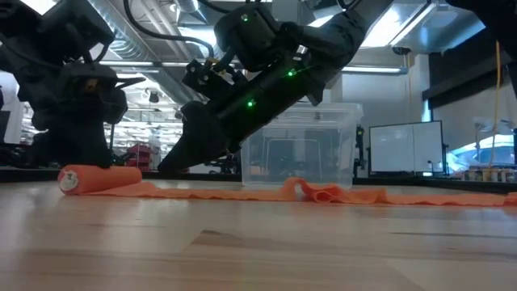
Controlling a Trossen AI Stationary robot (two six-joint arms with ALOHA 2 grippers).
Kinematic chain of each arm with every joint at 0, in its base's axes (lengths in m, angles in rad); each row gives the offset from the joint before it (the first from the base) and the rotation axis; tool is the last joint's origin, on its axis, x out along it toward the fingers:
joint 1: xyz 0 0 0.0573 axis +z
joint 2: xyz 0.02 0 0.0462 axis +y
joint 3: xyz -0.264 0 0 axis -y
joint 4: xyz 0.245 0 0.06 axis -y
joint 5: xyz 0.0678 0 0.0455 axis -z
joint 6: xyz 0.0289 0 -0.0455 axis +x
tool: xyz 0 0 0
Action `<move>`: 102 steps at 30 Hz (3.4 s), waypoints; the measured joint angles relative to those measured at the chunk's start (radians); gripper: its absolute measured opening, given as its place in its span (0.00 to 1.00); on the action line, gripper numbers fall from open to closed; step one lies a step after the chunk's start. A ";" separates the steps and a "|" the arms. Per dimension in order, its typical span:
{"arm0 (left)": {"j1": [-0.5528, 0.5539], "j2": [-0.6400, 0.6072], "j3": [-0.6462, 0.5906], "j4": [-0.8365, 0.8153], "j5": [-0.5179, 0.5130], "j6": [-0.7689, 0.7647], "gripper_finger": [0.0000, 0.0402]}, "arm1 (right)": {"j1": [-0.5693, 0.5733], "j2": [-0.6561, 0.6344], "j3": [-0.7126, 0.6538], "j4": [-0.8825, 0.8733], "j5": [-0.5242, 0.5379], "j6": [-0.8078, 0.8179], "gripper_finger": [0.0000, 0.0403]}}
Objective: Roll bandage
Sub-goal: Roll the orange bandage
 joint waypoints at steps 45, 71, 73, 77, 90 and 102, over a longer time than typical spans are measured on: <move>0.028 -0.128 0.239 -0.245 -0.005 0.644 0.08 | 0.000 -0.425 -0.002 -0.602 -0.009 -0.116 0.56; 0.155 -0.185 1.022 -0.499 0.523 0.761 0.07 | 0.001 -1.127 -0.001 -0.913 -0.052 0.031 0.56; 0.155 -0.186 1.044 -0.503 0.525 0.761 0.08 | 0.001 -1.134 -0.001 -0.915 -0.067 -0.003 0.56; 0.155 -0.188 1.066 -0.502 0.524 0.777 0.09 | 0.000 -1.138 -0.001 -0.918 -0.068 -0.070 0.56; 0.154 -0.122 1.065 -0.314 0.760 0.982 0.08 | 0.000 -1.190 -0.001 -0.921 -0.067 -0.096 0.56; 0.192 -0.110 1.063 -0.349 0.701 1.069 0.08 | 0.000 -1.144 -0.001 -0.913 0.007 -0.136 0.56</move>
